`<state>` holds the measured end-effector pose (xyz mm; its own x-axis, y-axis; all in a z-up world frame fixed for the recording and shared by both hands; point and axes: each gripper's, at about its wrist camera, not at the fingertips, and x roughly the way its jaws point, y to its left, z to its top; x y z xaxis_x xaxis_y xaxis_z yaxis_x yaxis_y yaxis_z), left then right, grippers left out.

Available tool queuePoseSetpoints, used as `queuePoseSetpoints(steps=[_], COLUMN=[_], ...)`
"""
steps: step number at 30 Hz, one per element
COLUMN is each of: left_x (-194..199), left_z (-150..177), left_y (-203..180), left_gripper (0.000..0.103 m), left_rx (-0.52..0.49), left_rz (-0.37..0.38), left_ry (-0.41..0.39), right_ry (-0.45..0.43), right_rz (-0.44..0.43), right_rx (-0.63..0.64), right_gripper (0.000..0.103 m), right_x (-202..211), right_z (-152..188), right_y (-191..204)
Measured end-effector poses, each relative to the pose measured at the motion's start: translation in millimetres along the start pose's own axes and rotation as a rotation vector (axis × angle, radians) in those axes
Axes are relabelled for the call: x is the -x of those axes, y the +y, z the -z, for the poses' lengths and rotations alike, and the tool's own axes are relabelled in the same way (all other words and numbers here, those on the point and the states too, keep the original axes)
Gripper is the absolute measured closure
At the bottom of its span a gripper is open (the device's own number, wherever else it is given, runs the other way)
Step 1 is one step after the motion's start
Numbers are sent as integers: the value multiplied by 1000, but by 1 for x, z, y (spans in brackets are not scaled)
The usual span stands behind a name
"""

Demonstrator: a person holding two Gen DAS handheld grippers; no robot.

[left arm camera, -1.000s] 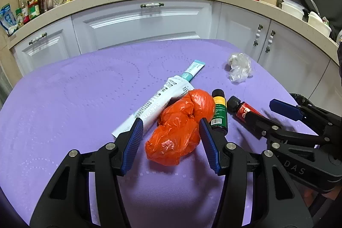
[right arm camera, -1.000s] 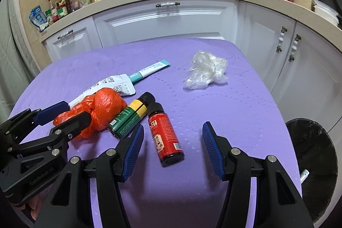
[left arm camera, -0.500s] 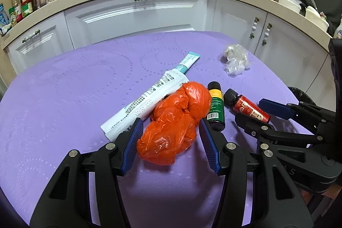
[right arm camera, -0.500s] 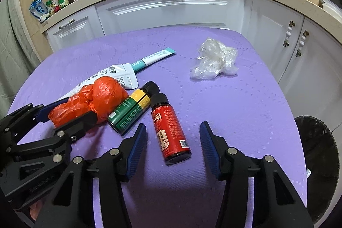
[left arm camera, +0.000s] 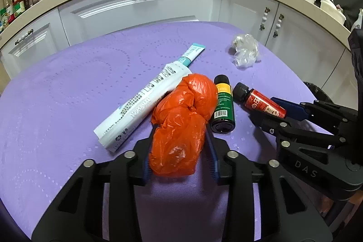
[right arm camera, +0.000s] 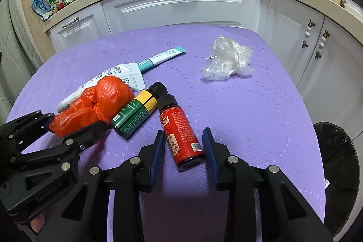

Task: Collect trash
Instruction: 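Grasp the large orange bag with the left tool while the right tool grasps the red spray can, then carry the orange bag and red can over the bin and open both tools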

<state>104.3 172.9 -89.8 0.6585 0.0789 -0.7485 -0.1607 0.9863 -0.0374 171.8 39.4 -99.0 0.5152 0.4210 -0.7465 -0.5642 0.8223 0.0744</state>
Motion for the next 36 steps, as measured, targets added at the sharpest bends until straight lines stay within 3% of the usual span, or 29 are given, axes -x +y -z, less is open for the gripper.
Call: queuePoseSetpoints(steps=[6,12,36], left_x=[0,1,32], left_z=[2,2,6], left_y=[-2,-3,-9], left_gripper=[80,83,87], left_rx=[-13,-12,6], left_rz=[2,0,-15], left_ry=[-1,-6,-94], right_ry=[-2,-9,-103], right_rz=[-1,-4,29], right_rx=[-2,-5,-51], right_gripper=[71,74,78], right_x=[0,2,38], right_z=[0,1,12], right_y=[0,-1,-10])
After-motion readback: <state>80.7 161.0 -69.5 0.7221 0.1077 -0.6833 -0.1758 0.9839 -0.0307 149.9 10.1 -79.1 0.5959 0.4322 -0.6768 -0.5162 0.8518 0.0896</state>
